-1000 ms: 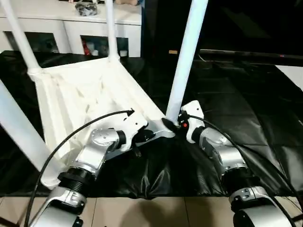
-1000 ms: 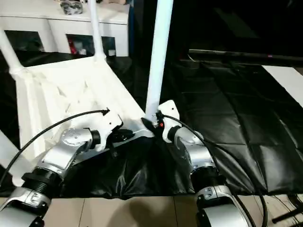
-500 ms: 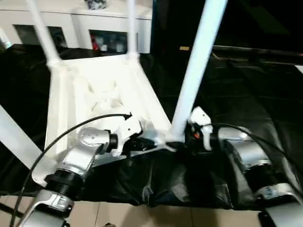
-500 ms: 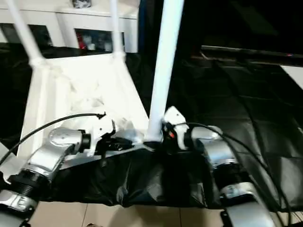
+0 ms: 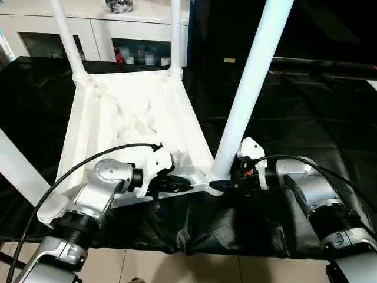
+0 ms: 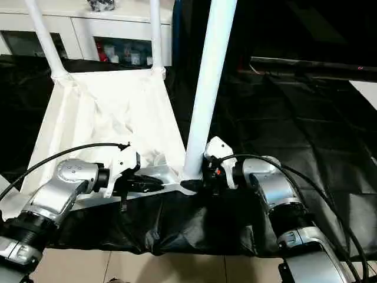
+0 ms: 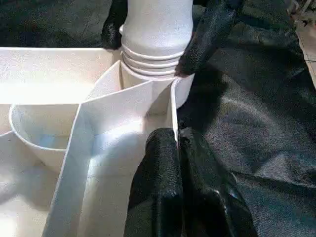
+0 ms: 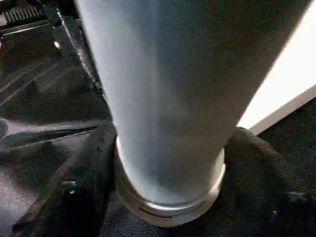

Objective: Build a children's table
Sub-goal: Rotate leg to tighten

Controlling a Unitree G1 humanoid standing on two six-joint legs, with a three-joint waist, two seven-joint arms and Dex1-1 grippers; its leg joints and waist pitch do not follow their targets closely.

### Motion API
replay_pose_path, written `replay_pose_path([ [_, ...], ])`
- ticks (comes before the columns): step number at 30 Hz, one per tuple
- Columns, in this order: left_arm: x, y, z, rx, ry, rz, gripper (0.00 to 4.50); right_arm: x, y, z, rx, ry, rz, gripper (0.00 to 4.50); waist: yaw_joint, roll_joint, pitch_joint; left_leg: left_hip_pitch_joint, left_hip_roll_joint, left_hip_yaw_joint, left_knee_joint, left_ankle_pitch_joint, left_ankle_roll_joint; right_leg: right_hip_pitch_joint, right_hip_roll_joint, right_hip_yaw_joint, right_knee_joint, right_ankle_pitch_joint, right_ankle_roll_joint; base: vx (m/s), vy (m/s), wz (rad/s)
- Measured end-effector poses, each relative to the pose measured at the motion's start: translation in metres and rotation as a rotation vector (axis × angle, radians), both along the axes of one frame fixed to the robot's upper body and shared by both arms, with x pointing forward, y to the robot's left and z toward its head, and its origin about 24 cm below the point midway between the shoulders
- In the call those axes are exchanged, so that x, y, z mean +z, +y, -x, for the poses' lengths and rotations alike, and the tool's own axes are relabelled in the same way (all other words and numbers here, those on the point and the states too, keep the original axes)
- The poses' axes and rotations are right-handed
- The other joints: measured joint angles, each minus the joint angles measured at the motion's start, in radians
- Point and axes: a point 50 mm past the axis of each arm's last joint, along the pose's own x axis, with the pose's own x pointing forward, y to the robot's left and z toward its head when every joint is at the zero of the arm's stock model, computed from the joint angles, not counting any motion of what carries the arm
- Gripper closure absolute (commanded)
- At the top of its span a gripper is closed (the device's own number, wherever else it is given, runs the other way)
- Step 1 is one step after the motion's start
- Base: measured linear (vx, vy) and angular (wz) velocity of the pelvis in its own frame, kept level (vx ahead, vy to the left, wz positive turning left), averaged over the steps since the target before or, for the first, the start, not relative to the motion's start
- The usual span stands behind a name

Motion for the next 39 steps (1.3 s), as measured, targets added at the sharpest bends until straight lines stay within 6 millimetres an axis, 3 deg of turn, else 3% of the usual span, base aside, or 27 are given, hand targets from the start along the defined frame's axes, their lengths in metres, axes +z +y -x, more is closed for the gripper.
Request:
replay_pose_path([
  [9,-0.002,0.000,-0.002,0.048,-0.014,-0.002,4.50,-0.006,0.009,0.000,-0.074,-0.021,-0.044,1.75,-0.006,0.002,0.000,0.002,0.000,0.000,0.000,0.000,0.000,0.001,0.000,0.000,0.001,0.000,0.000,0.000,0.000,0.00],
  [20,-0.008,-0.036,-0.027,0.356,-0.103,-0.017,4.50,-0.021,0.043,-0.024,-0.686,-0.077,-0.122,1.78,-0.048,0.005,-0.002,0.006,-0.001,-0.001,0.001,0.000,0.000,0.002,0.000,0.002,0.000,-0.003,0.005,0.000,0.000,0.00],
  [23,-0.009,-0.043,-0.029,0.397,-0.123,-0.021,4.50,-0.021,0.050,-0.029,-0.764,-0.089,-0.112,1.78,-0.056,0.006,-0.003,0.006,-0.002,-0.002,0.000,0.000,0.000,0.002,0.000,0.002,-0.001,-0.003,0.005,0.000,0.000,0.00],
  [27,-0.008,-0.043,-0.029,0.387,-0.129,-0.023,4.50,-0.021,0.050,-0.029,-0.760,-0.105,-0.123,1.78,-0.055,0.006,-0.003,0.006,-0.002,-0.002,-0.001,0.000,0.000,0.001,0.000,0.001,-0.001,-0.003,0.005,0.000,0.000,0.00],
  [28,-0.008,-0.042,-0.029,0.383,-0.130,-0.023,4.50,-0.021,0.050,-0.028,-0.756,-0.107,-0.125,1.43,-0.055,0.006,-0.003,0.006,-0.002,-0.002,-0.001,0.000,0.000,0.001,0.000,0.001,-0.001,-0.003,0.005,0.000,0.000,0.00],
  [29,-0.007,-0.041,-0.028,0.372,-0.131,-0.025,4.50,-0.020,0.049,-0.028,-0.741,-0.107,-0.130,1.43,-0.056,0.006,-0.003,0.005,-0.002,-0.002,-0.001,0.000,0.000,0.001,0.000,0.001,-0.001,-0.003,0.005,0.000,0.000,0.00],
  [30,-0.006,-0.038,-0.026,0.354,-0.132,-0.028,4.50,-0.021,0.046,-0.026,-0.712,-0.105,-0.138,1.08,-0.056,0.006,-0.003,0.005,-0.001,-0.002,-0.001,0.000,0.000,0.000,0.000,0.001,-0.001,-0.003,0.005,0.000,0.000,0.00],
  [36,-0.004,-0.029,-0.017,0.256,-0.110,-0.005,4.50,-0.014,0.032,-0.018,-0.499,-0.104,-0.132,0.58,-0.050,0.006,-0.003,0.002,-0.001,-0.002,-0.004,-0.001,-0.001,-0.002,0.000,0.000,-0.001,-0.001,0.002,0.000,0.000,0.00],
  [39,-0.003,-0.021,-0.011,0.180,-0.101,-0.006,4.50,-0.010,0.023,-0.013,-0.345,-0.096,-0.084,0.58,-0.040,0.006,-0.003,0.002,-0.001,-0.002,-0.006,-0.001,-0.001,-0.002,0.000,-0.002,-0.002,-0.001,0.002,0.000,0.000,0.00],
])
